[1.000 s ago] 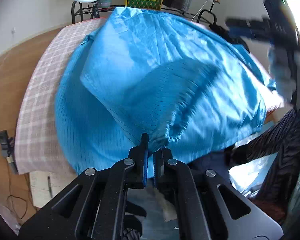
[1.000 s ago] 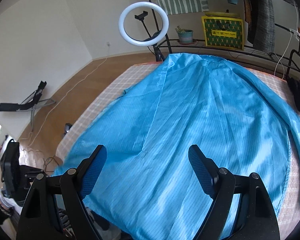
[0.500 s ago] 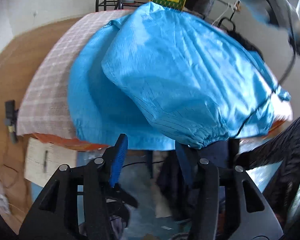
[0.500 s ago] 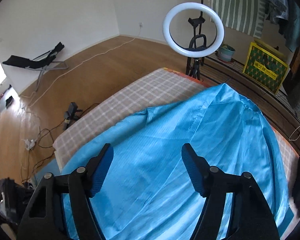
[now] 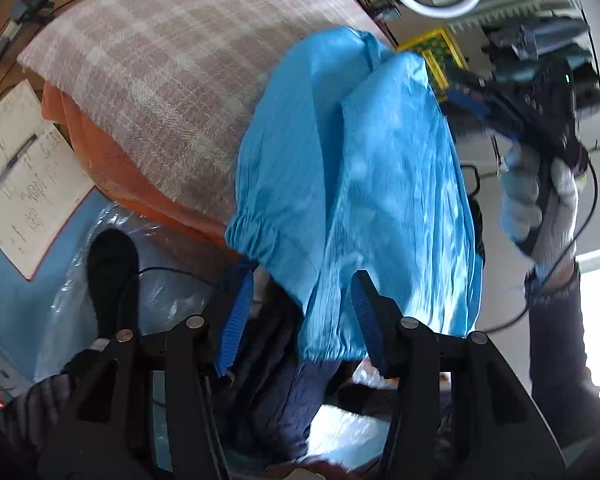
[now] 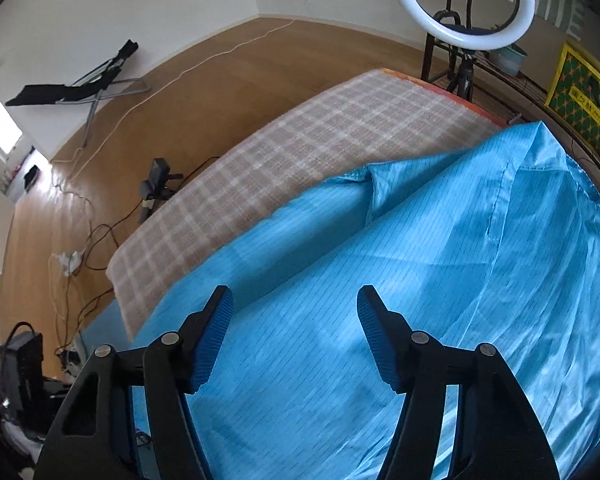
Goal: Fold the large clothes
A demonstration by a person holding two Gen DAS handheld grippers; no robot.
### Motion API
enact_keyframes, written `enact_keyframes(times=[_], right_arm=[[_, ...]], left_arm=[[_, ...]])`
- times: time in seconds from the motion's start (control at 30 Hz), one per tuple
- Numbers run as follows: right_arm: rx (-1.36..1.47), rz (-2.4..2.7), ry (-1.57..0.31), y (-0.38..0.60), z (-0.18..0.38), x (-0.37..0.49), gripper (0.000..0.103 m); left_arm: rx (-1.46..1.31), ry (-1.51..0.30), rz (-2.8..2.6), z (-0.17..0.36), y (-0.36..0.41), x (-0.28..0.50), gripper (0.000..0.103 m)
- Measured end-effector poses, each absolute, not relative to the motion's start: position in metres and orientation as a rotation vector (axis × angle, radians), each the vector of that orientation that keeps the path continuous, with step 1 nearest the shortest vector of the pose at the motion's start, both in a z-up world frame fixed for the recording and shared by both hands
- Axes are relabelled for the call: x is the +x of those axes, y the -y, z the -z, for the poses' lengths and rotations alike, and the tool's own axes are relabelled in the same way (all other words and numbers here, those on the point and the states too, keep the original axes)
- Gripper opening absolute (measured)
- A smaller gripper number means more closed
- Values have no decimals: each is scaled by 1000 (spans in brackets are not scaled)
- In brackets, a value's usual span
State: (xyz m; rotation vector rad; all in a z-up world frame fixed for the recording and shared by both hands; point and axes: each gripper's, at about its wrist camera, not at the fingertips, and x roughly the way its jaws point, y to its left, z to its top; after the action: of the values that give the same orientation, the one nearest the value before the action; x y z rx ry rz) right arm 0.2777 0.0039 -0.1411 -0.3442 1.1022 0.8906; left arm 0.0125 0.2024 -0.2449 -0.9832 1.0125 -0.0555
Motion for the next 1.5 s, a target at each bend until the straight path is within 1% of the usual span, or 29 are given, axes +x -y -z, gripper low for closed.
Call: enact_keyframes(times=[0.1,0.13,0.17,0.2,0.23,0.33,0.43,0.5,0.67,0.8,0.87,0.93,1.1,1.27,1.3,1.33,1.37,1.43,1.47,1.5], right_arm=[[-341,-866,-1115,3,144,280,64],[-344,-865,-1111,6,142,280,64],[-348,-864,-1103,6,139,280,64],[-350,-863,-1094,8,135,281,64],[-348,-866,-1085,10,130,281,64],[-335,-873,-1064,20,113,281,64],[-358,-881,-1040,30,96,277,64],[-400,-890,-1012,37,82,273,64],[-479,-883,-961,31,62,285,64],[-566,-854,-999,-6,84,314,63],[-589,-870,-1030,-26,102,325,53],[-600,-873,-1074,-44,124,338,51],[-569,-840,-1172,-70,171,373,50],[-533,-813,-1223,-85,195,399,50],[-537,-809,-1227,-88,199,400,50],[-544,-803,-1234,-91,204,401,50],[-563,-798,-1241,-95,210,402,50],[-631,-771,-1229,-100,220,400,50],[-665,-757,-1218,-102,225,400,48],[-692,-747,-1210,-103,228,400,42]], left_arm=[[-1063,-919,37,247,-204,22,51],[-1058,-866,6,242,-205,23,47],[-1020,-808,-44,232,-204,21,44],[-923,-754,-93,218,-198,18,42],[-818,-730,-138,206,-190,17,42],[-660,-764,-196,194,-175,15,42],[-555,-897,-243,198,-165,12,42],[-511,-954,-248,202,-159,3,42],[-647,-932,-126,201,-147,-24,42],[-642,-951,-55,210,-125,-6,42],[-642,-965,-29,215,-119,3,42],[-649,-982,-19,219,-116,10,42],[-666,-1037,-25,242,-113,17,44],[-736,-1067,23,256,-111,23,44],[-732,-1064,33,255,-109,24,37],[-726,-1065,45,255,-107,25,21],[-718,-1070,50,255,-105,25,15],[-699,-1066,58,253,-102,26,6],[-690,-1061,59,252,-101,26,4],[-684,-1055,61,251,-100,26,3]])
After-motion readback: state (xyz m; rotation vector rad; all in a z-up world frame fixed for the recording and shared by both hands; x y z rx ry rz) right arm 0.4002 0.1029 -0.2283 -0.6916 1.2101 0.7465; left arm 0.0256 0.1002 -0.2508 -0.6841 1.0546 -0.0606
